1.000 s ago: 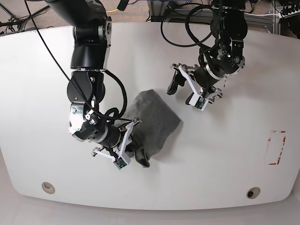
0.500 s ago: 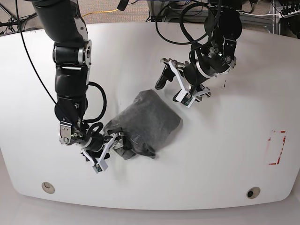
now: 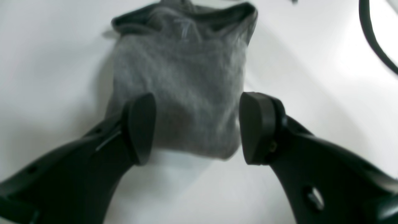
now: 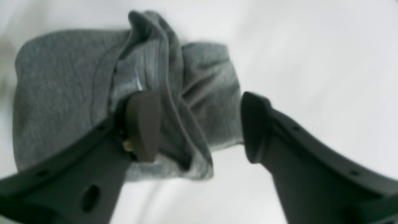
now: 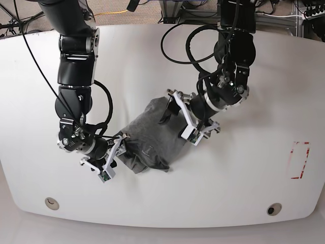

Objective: Fold the T-shirt properly
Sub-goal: 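Release and regrasp the bundle's sides with both grippers, then square the bundle with both grippers, then open the right gripper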

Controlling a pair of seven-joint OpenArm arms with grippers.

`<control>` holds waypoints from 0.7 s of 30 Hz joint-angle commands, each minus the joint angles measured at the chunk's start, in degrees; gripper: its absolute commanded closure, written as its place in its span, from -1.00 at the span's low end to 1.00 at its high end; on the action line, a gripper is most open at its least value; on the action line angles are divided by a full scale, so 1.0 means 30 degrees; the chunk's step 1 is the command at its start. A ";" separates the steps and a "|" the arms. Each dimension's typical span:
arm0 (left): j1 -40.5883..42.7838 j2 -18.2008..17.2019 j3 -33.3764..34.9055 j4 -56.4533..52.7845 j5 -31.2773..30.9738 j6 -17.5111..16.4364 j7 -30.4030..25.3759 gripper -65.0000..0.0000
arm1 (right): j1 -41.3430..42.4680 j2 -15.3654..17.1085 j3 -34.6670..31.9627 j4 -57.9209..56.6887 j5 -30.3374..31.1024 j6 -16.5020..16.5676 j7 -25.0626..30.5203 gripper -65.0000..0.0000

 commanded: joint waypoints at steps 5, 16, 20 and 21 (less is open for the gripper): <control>-0.2679 0.1484 -0.0034 -0.3104 0.1796 0.0518 -0.0460 -0.20 | -0.0513 0.0123 0.2470 0.1753 0.0383 0.0012 -0.2093 0.40; -0.3382 0.1484 -0.2672 -0.5859 0.1943 0.0547 -0.3244 -0.20 | -0.2300 -0.1078 0.2851 0.2486 0.0383 0.0012 -0.2884 0.51; -0.3470 0.1425 -0.3902 -0.7441 0.1943 0.0870 -0.4094 -0.20 | -0.2359 -0.1284 0.2763 0.1607 0.0207 0.0012 -0.2035 0.51; -0.3470 0.1425 -0.4078 -0.7822 0.1943 0.1075 -0.4328 -0.20 | -0.2183 -0.1284 0.2763 0.1079 0.0207 0.0012 -0.1566 0.51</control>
